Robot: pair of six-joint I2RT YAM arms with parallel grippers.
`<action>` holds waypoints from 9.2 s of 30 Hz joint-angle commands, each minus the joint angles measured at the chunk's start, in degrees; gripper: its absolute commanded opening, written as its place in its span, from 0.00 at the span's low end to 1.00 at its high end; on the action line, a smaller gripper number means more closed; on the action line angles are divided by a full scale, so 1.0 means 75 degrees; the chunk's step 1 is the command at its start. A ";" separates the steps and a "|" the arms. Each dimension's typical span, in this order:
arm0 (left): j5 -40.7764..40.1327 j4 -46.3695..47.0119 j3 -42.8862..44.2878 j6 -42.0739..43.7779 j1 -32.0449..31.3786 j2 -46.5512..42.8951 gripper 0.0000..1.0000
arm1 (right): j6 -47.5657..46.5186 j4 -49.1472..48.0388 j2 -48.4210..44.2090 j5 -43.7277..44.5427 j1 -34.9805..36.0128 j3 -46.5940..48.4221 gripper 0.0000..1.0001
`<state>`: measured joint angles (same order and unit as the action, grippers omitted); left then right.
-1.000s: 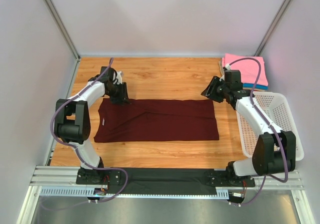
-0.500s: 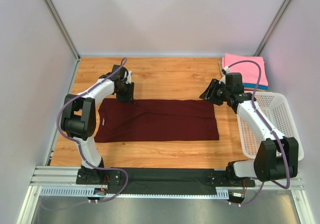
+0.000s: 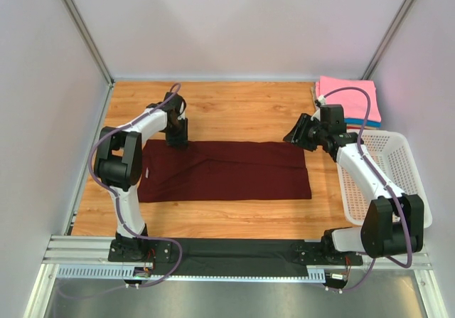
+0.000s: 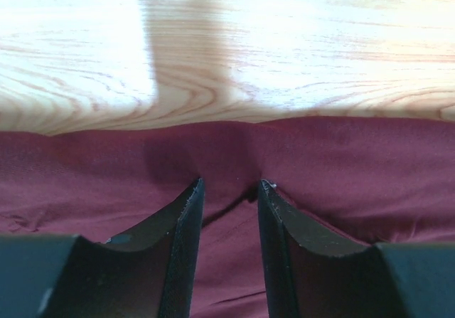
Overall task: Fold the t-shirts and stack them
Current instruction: Fold the tshirt
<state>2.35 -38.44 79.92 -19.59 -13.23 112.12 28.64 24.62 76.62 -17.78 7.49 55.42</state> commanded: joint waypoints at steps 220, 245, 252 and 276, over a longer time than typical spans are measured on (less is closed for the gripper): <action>0.0578 -0.0441 -0.5207 -0.2860 0.1987 -0.6558 0.00 | 0.1548 0.0069 0.4772 0.0847 0.5799 0.3685 0.00; -0.0031 -0.1239 -0.5816 -0.3586 0.1015 -0.7250 0.00 | 0.1372 -0.0294 0.4104 0.0601 0.5799 0.2619 0.00; -0.1248 -0.1695 -0.5571 -0.3786 0.0968 -0.5986 0.00 | 0.1431 -0.0880 0.4327 0.0226 0.5799 0.2467 0.00; 0.0050 0.0156 -0.2514 -0.2848 0.0968 -0.2834 0.40 | 0.2215 0.1685 0.2733 0.2827 0.1243 0.1025 0.27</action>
<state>0.16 -42.28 56.62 -42.72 -5.87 87.13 42.96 34.87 97.41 -0.93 19.99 62.61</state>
